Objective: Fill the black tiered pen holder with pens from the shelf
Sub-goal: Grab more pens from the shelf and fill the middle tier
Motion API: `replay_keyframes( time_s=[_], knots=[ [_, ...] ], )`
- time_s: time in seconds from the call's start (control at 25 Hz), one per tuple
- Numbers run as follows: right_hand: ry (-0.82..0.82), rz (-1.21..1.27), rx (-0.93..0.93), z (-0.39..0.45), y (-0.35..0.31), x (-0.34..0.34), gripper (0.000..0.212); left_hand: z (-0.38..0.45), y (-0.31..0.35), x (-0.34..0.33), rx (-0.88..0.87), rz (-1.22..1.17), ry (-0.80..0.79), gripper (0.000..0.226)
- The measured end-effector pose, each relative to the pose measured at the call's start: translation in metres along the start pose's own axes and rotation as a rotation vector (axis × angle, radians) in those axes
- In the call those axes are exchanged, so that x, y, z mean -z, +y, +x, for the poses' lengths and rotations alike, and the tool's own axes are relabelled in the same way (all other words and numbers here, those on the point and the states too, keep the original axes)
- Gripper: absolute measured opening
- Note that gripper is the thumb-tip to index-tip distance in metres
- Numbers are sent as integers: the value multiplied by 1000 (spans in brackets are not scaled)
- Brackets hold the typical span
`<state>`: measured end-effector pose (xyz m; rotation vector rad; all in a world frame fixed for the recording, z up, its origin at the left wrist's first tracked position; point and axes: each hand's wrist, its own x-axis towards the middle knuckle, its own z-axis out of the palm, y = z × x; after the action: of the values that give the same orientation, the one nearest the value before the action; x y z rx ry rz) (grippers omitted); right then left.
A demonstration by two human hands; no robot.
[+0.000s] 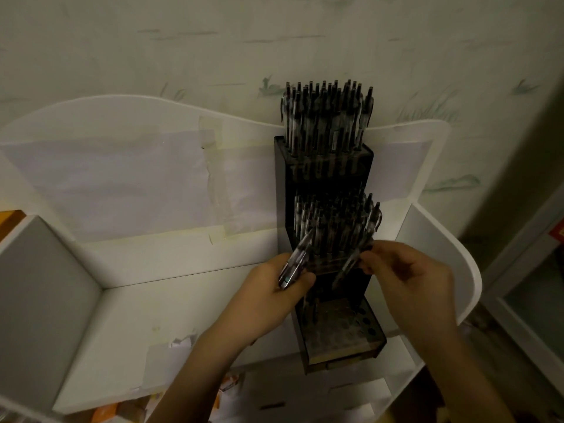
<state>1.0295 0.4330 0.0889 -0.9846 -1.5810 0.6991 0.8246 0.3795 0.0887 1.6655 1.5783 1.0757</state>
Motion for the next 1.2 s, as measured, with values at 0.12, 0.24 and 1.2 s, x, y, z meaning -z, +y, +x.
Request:
replay_keyframes(
  time_s=[0.12,0.24,1.2],
  knots=[
    [-66,-169,38,-8,26,-17,21,0,2,0,-14,19,6,22],
    [-68,-233,56,-12,47,-29,16,0,2,1,-13,20,16,22],
    [-146,139,-74,-18,-7,-19,18,0,5,-15,-27,40,-24,13]
  ],
)
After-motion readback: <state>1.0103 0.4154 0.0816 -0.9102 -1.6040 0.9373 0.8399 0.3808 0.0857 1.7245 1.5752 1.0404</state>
